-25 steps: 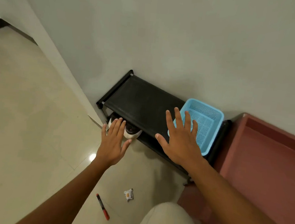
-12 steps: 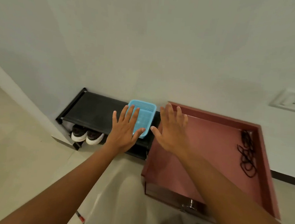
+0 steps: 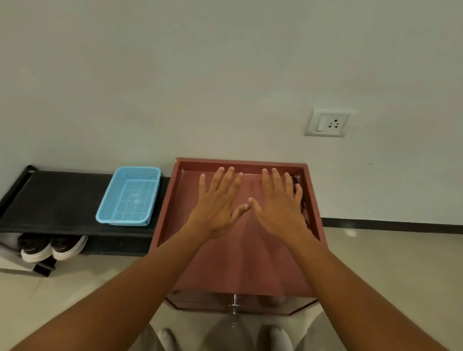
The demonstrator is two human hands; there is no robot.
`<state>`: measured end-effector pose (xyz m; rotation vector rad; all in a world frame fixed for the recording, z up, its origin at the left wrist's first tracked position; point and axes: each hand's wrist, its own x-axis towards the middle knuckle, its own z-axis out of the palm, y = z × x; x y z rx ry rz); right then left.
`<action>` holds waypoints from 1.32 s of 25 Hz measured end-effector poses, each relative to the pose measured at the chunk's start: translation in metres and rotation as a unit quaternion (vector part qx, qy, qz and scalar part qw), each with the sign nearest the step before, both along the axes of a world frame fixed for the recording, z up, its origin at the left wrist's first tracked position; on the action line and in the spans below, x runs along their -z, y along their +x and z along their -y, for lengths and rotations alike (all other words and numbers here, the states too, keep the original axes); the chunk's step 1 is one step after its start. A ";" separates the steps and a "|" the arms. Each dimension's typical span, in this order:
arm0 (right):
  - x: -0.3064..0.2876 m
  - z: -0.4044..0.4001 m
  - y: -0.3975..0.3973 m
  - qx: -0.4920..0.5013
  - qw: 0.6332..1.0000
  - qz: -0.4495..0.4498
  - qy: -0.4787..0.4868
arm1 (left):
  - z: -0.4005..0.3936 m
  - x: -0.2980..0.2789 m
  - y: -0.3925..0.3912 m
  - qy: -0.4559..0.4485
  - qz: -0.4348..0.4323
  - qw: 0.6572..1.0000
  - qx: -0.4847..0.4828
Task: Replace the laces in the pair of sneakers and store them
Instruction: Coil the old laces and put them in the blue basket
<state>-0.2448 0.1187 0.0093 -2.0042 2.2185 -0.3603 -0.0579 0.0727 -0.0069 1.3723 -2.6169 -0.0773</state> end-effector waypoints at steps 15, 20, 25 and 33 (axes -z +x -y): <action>0.074 0.062 -0.078 0.085 0.991 -0.071 0.078 | 0.028 0.063 -0.022 0.041 0.011 0.999 -0.004; 0.070 0.064 -0.070 0.085 0.993 0.025 0.083 | 0.027 0.059 -0.022 0.046 0.010 0.999 -0.013; 0.018 0.057 -0.049 0.042 0.986 0.160 0.007 | 0.019 0.023 -0.028 0.023 0.004 1.000 -0.004; -0.127 0.024 0.000 -0.013 0.946 0.285 -0.152 | -0.012 -0.072 -0.018 -0.033 -0.085 0.995 -0.027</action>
